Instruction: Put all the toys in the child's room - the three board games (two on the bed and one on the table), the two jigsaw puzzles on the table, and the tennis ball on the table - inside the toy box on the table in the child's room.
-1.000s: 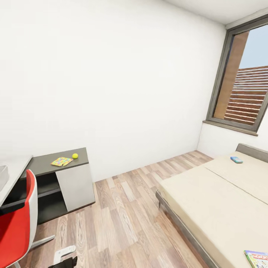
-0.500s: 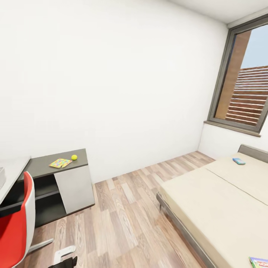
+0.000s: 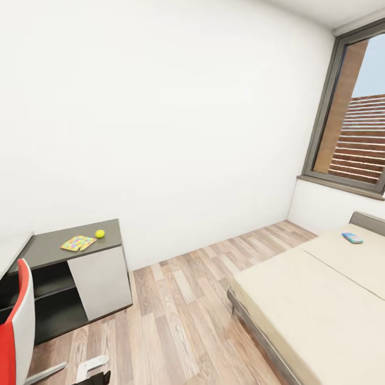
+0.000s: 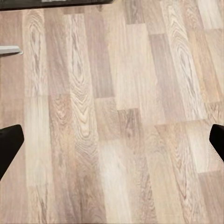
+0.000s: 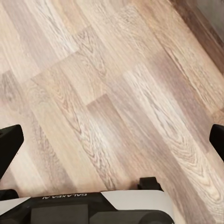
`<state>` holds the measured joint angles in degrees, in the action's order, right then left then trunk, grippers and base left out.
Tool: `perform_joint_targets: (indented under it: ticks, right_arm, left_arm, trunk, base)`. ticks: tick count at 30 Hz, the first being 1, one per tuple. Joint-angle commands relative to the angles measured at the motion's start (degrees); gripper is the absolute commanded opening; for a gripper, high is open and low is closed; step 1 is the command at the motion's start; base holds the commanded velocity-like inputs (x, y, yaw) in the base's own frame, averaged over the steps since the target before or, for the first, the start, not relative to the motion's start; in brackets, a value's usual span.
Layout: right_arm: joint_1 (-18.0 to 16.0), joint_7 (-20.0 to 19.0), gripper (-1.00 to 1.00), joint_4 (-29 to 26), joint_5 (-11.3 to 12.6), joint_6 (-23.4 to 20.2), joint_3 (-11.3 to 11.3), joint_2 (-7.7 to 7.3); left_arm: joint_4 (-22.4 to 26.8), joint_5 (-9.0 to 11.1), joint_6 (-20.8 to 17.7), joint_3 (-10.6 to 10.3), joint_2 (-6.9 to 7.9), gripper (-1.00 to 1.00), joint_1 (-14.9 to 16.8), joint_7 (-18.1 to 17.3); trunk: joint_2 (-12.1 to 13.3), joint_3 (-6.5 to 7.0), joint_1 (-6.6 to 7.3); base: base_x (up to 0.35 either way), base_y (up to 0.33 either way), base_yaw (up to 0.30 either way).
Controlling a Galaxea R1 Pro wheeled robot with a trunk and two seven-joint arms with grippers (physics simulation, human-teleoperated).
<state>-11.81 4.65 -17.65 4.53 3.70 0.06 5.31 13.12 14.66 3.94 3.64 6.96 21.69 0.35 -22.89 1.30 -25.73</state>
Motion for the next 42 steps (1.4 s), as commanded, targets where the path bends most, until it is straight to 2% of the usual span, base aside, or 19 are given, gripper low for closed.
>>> perform_joint_targets:
  ticks: [1, 9, 20, 34, 42]
  right_arm:
    - [-0.01, 0.1, 1.0, 0.06, 0.48, 0.36, 0.02, 0.02]
    - [0.0, 0.09, 1.0, 0.07, 0.48, 1.02, 0.02, 0.05]
    - [-0.05, 0.1, 1.0, 0.1, 0.48, 1.12, 0.02, 0.05]
    - [0.0, 0.05, 1.0, 0.11, 0.48, 1.13, 0.02, -0.03]
    - [-0.04, 0.08, 1.0, 0.1, 0.48, 1.15, 0.02, -0.03]
  left_arm:
    - [-0.06, 0.03, 0.15, 0.23, -0.02, 1.0, 0.02, 0.0]
    - [-0.12, 0.02, 0.18, 0.23, -0.02, 1.0, 0.02, 0.0]
    - [-0.13, 0.02, 0.23, 0.23, -0.02, 1.0, 0.02, 0.0]
    - [-0.15, 0.02, 0.24, 0.23, -0.02, 1.0, 0.02, 0.0]
    - [-0.13, 0.04, 0.54, 0.23, -0.05, 1.0, 0.02, 0.0]
  trunk:
    - [-0.03, -0.02, -0.05]
    - [-0.03, -0.02, -0.05]
    - [-0.03, -0.02, -0.05]
    - [-0.03, -0.02, -0.05]
    - [-0.03, -0.02, -0.05]
  base:
    - [0.33, 0.013, 0.0]
    - [0.332, 0.05, 0.028]
    - [0.302, -0.022, 0.236]
    - [0.095, -0.048, 0.077]
    - [0.231, -0.003, 0.004]
